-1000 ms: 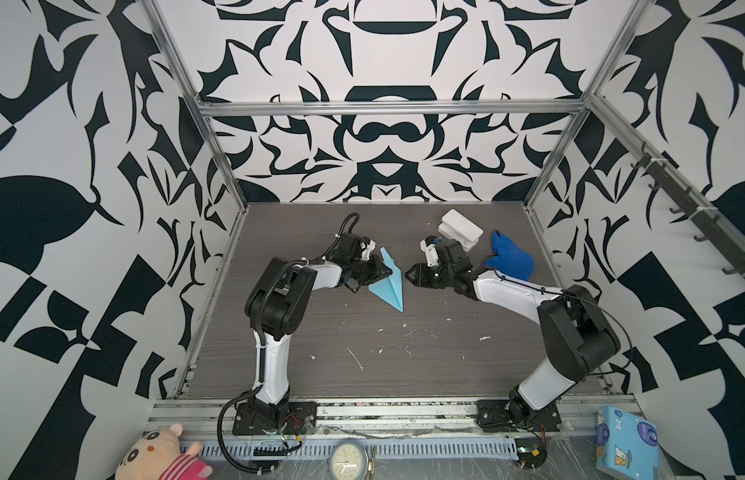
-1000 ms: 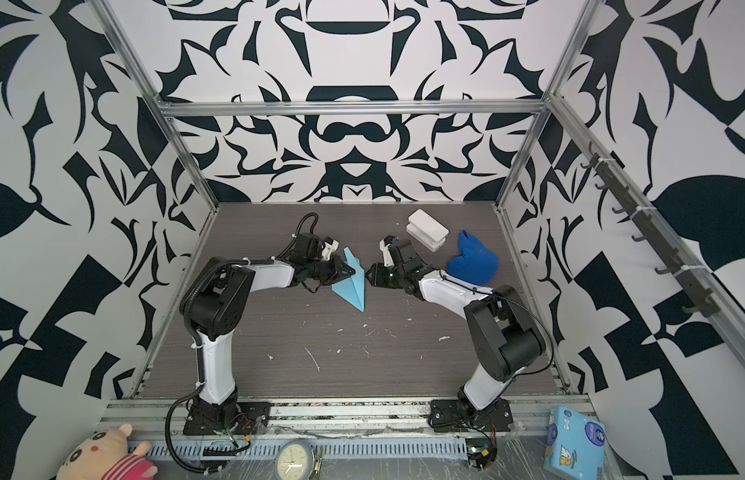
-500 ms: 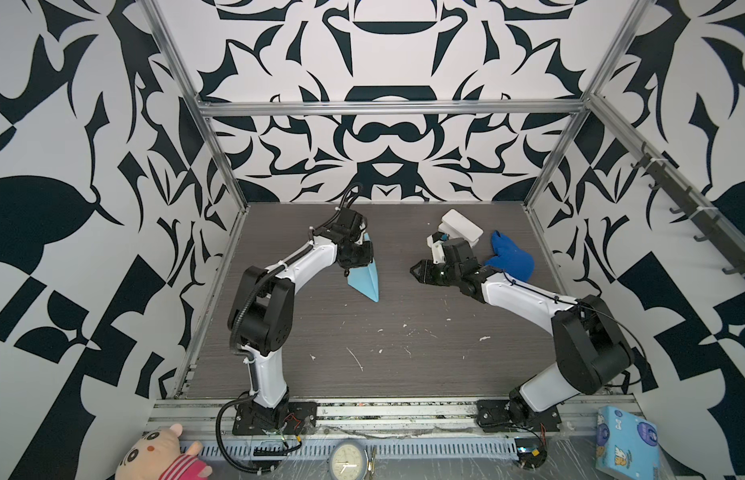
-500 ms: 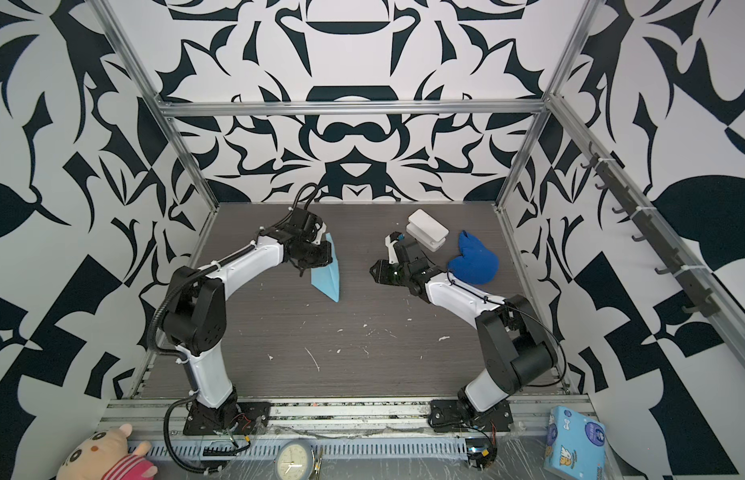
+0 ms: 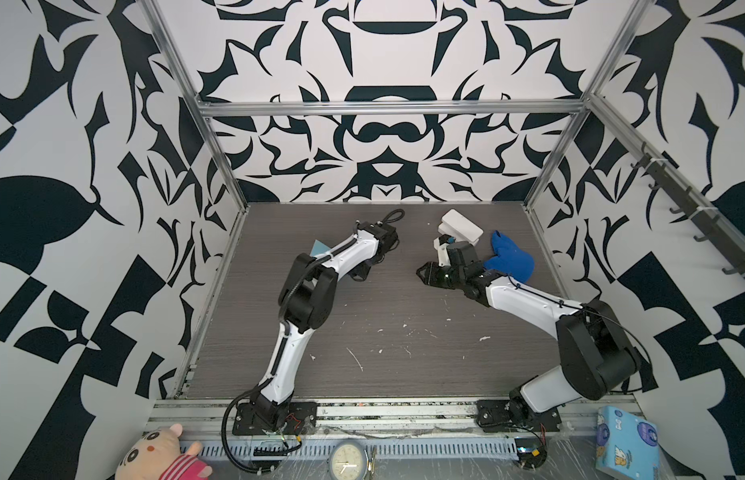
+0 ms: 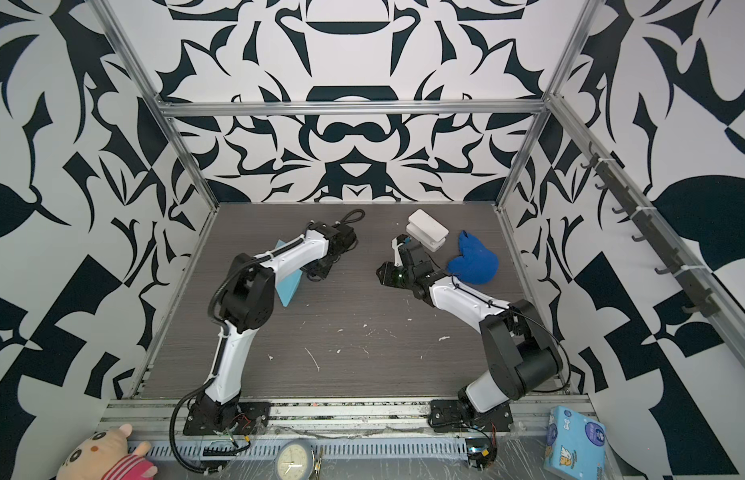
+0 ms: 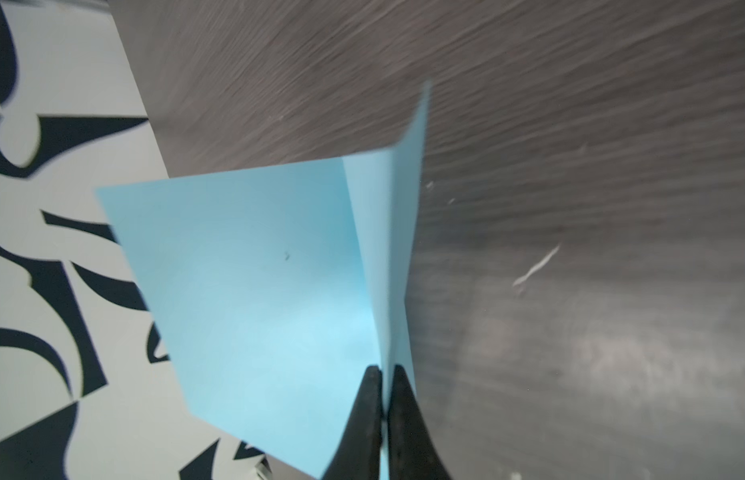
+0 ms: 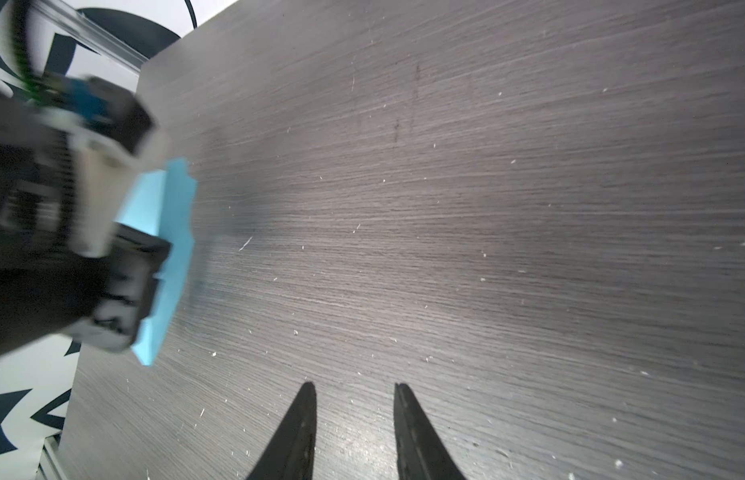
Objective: Fold a paper plane with a square sheet of paper (pick it up from the middle)
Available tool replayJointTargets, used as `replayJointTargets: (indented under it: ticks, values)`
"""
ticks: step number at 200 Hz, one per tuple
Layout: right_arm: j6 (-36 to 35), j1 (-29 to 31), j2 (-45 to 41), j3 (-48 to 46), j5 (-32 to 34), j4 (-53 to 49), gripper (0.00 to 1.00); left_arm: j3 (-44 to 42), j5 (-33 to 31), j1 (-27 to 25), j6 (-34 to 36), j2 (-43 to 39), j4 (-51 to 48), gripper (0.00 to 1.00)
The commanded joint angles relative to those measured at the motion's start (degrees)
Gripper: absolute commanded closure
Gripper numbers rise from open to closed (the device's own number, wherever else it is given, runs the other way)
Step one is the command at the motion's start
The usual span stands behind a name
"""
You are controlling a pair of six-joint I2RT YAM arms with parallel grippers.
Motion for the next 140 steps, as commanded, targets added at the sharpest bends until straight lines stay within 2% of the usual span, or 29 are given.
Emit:
replayJointTargets:
  ticks: [1,45,93,112,140]
  values:
    - [1.0,-0.3,-1.2,-0.3,0.4,1.1,0.66,5.2,-3.8,-2.6,-1.5,4.5,-6.4,0.90]
    - [1.5,-0.4,-1.7,-1.3,0.6,1.2,0.67,7.6,3.5,-5.1,-3.7,8.6,-3.5,0.87]
    - [3.9,-0.8,-1.9,-2.2,0.4,2.4,0.68,6.3,13.9,-5.6,-3.6,6.9,0.1,0.79]
    - [5.7,-1.1,-2.8,-3.6,2.1,3.5,0.67,5.5,17.9,-5.6,-3.6,4.5,1.7,0.74]
    - [7.8,-1.5,-5.0,-6.4,4.8,5.5,0.65,2.0,30.0,-5.5,-3.7,-2.0,7.0,0.60]
